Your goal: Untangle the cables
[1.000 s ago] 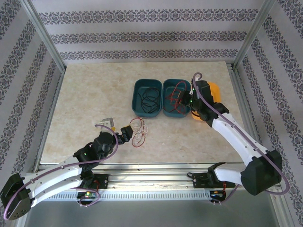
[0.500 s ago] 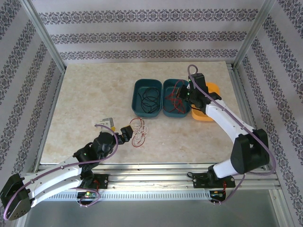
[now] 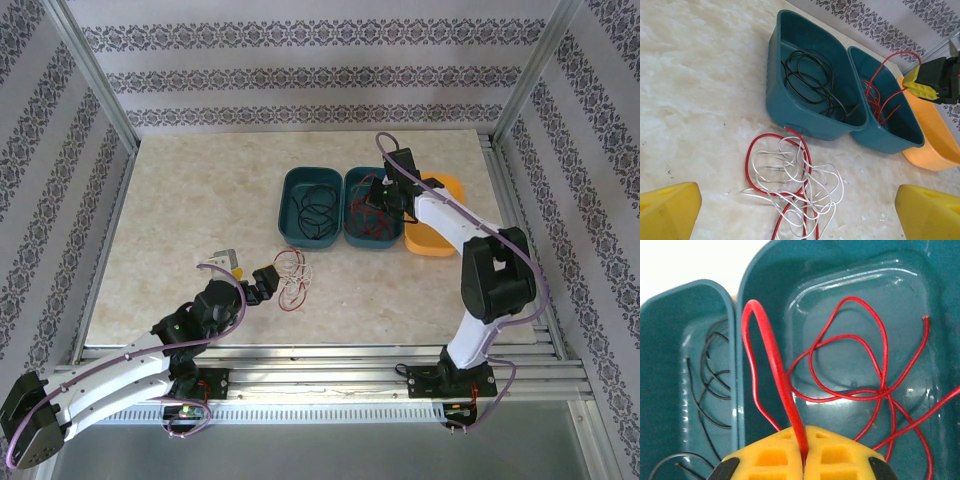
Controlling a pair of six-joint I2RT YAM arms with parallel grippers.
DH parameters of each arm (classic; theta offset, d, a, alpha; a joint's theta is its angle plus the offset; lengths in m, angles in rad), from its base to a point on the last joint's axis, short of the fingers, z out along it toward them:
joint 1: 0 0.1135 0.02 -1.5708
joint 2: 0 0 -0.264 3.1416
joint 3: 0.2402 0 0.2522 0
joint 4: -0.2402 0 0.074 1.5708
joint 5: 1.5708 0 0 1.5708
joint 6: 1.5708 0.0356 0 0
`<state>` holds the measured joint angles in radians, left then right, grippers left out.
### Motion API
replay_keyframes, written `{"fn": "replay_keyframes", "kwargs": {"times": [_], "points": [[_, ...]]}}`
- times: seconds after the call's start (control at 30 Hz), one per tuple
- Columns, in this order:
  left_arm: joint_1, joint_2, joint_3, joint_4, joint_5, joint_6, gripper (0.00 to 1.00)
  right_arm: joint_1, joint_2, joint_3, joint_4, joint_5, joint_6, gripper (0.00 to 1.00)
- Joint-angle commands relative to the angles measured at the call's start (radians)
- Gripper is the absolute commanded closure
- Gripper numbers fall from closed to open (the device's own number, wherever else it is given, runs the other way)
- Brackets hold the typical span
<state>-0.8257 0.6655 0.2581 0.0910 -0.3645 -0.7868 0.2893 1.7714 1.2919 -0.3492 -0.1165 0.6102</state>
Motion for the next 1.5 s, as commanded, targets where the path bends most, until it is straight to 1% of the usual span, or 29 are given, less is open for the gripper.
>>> {"fn": "replay_keyframes", "kwargs": {"times": [0.0,0.2,0.4,0.6,0.8,0.93,1.17,1.37,1.47], "points": [[-0.012,-0.01,0.009,-0.026,0.002,-0.009,0.01,-0.014,0.04,0.049,-0.049,0.037,-0.042,1.0],[-0.012,-0.009,0.013,-0.027,0.0,-0.007,0.01,-0.031,0.09,0.078,-0.097,0.054,-0.067,1.0],[-0.012,-0.007,0.015,-0.033,-0.004,-0.007,0.01,-0.04,0.092,0.076,-0.102,0.048,-0.082,0.92],[-0.012,0.003,0.025,-0.044,-0.009,-0.01,0.01,-0.047,0.08,0.076,-0.116,0.055,-0.099,0.8],[-0.012,0.02,0.033,-0.047,-0.011,-0.011,0.01,-0.054,0.045,0.06,-0.126,0.071,-0.113,0.7],[-0.012,0.03,0.035,-0.052,-0.012,-0.016,0.01,-0.056,-0.003,0.029,-0.12,0.07,-0.117,0.68],[-0.012,0.055,0.057,-0.094,-0.021,-0.033,0.01,-0.048,-0.135,-0.061,-0.084,0.036,-0.115,0.67],[-0.012,0.108,0.075,-0.103,-0.02,-0.051,0.01,-0.001,-0.276,-0.155,-0.067,0.032,-0.117,0.65],[-0.012,0.155,0.096,-0.105,-0.004,-0.054,0.01,0.04,-0.346,-0.21,-0.048,0.033,-0.129,0.62]]}}
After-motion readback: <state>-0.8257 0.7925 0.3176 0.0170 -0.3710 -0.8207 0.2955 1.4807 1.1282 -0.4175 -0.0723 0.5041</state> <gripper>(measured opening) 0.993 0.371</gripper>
